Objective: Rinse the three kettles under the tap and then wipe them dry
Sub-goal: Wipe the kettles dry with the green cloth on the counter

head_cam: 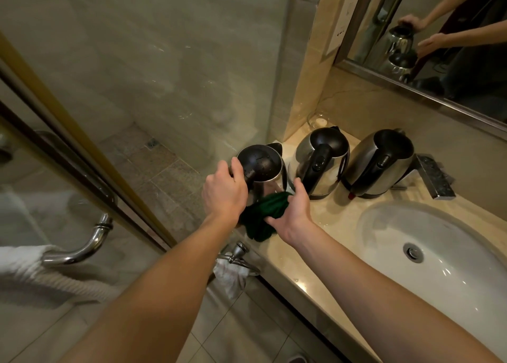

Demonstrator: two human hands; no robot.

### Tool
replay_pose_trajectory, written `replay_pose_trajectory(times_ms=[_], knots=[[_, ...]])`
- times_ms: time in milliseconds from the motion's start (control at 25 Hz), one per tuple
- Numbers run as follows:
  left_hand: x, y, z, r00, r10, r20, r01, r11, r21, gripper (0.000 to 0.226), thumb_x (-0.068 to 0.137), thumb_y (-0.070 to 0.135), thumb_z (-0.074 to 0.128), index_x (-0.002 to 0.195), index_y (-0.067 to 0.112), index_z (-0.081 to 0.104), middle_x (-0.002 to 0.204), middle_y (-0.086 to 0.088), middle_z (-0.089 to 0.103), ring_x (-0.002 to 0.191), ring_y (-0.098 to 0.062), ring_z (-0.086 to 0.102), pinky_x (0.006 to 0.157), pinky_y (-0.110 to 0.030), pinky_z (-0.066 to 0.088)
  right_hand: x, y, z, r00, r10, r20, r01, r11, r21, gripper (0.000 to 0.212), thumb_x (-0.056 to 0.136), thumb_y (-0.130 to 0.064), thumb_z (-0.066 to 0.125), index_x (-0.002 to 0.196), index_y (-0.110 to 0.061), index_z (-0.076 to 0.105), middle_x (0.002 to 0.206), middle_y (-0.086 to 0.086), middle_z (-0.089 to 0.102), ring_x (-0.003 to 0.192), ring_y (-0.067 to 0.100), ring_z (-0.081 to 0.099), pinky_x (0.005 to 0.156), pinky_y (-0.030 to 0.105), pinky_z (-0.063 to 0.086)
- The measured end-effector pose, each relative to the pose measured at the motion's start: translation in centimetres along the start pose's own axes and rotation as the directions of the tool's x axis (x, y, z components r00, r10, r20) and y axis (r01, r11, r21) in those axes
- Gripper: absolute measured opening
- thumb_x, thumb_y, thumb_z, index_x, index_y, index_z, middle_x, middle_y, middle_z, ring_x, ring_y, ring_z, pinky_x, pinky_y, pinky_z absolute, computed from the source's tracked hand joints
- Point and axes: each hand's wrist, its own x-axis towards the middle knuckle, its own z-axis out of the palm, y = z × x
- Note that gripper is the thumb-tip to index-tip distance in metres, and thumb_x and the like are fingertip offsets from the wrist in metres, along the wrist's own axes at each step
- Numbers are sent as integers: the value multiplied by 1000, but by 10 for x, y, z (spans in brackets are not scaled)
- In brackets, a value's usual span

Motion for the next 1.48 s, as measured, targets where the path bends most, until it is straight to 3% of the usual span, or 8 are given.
replay_pose_trajectory(times_ms=[160, 280, 600, 920, 1080, 1200, 1360, 1480], knots=[[1, 0, -1, 1000, 12, 11, -12, 1000, -8, 46, 104, 48, 31, 85, 11, 53, 85, -13, 60, 87, -33, 58, 79, -46, 49, 15, 0, -6, 998, 63, 9, -64, 998, 10, 86, 86, -69, 46, 153, -18, 27, 150, 14, 44, 139, 35, 38, 116, 60, 20], [5, -3, -2, 999, 35, 32, -35, 999, -11, 47, 103, 50, 30, 80, 14, 49, 79, -12, 59, 81, -32, 60, 75, -45, 51, 7, -11, -5, 999, 33, 28, -32, 999, -21, 91, 85, -70, 47, 155, -18, 21, 155, 11, 37, 142, 35, 33, 116, 61, 18], [13, -8, -2, 995, 53, 88, -54, 999, 7, 46, 101, 55, 27, 66, 26, 36, 74, -9, 54, 74, -30, 57, 65, -38, 43, -10, -24, 0, 995, -72, 67, 84, 975, -204, 77, 95, -61, 39, 154, -16, 23, 156, 7, 35, 144, 31, 31, 115, 58, 21], [15, -12, 2, 996, 79, 47, -79, 997, -7, 45, 102, 51, 31, 68, 24, 38, 66, -4, 49, 69, -30, 56, 65, -44, 50, 21, -15, -8, 997, 2, -81, -19, 976, -216, 82, 91, -68, 41, 154, -17, 26, 156, 9, 36, 145, 34, 28, 115, 61, 18], [10, -7, -1, 996, 88, 28, -89, 996, 26, 47, 104, 48, 28, 75, 16, 48, 65, -2, 52, 68, -25, 57, 65, -39, 47, 8, -24, -1, 998, -27, -59, 10, 965, -262, 80, 91, -67, 41, 152, -15, 32, 150, 8, 44, 142, 32, 34, 115, 60, 20], [4, -1, -1, 999, 30, -31, -28, 997, 78, 54, 104, 48, 25, 77, 13, 54, 67, -2, 56, 71, -23, 57, 69, -35, 41, -8, -39, 8, 996, -83, -21, 70, 934, -350, 74, 96, -61, 38, 152, -14, 29, 155, 9, 37, 145, 32, 28, 116, 56, 19], [-2, 9, 12, 976, -139, -169, 133, 990, -45, 57, 103, 52, 26, 78, 14, 62, 80, -4, 65, 79, -24, 60, 73, -34, 43, -20, -47, 19, 988, -148, 48, 152, 862, -483, 68, 98, -60, 34, 152, -19, 32, 156, 6, 36, 145, 29, 27, 116, 51, 21], [0, 7, 18, 961, -169, -217, 161, 985, -56, 53, 104, 48, 29, 82, 13, 62, 87, -5, 65, 81, -25, 60, 72, -32, 36, -13, -44, 15, 986, -163, 45, 163, 844, -510, 62, 100, -58, 31, 150, -21, 36, 153, 6, 40, 143, 28, 31, 115, 46, 25]])
